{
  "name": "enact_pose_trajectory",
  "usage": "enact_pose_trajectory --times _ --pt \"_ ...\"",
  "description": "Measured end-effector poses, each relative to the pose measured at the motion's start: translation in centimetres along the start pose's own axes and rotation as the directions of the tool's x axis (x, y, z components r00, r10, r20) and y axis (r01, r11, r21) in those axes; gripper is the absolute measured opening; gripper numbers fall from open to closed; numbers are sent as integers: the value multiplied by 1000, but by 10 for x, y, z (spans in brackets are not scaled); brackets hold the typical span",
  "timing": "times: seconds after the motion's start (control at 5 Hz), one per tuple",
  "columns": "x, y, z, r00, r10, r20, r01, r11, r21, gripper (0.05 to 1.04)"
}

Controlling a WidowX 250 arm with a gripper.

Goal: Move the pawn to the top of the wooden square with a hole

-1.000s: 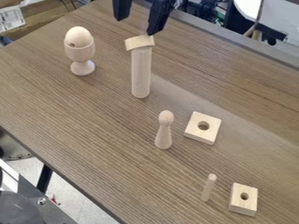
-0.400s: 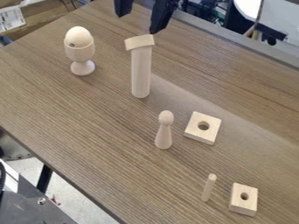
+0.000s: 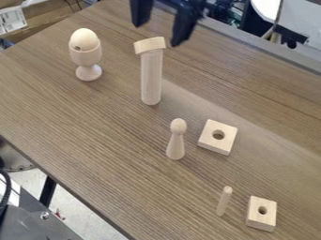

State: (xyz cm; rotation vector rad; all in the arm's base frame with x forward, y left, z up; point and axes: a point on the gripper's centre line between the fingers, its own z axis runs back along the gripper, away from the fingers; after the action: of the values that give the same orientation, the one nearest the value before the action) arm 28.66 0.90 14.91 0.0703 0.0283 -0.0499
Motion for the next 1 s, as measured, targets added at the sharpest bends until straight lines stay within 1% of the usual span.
enact_pose_trajectory --times 0.2,0.4,0.6,0.8,1.0 --pt "0 -22 0 998 -58 2 58 998 2 999" --pt "-3 -33 -6 998 -65 -5 65 998 9 999" --pt "-3 -35 -20 998 -51 -24 51 999 5 999" --pt "-17 -38 -38 995 -36 -88 35 999 -19 999" --pt "-31 -42 -48 989 -8 -148 4 1000 -31 999"
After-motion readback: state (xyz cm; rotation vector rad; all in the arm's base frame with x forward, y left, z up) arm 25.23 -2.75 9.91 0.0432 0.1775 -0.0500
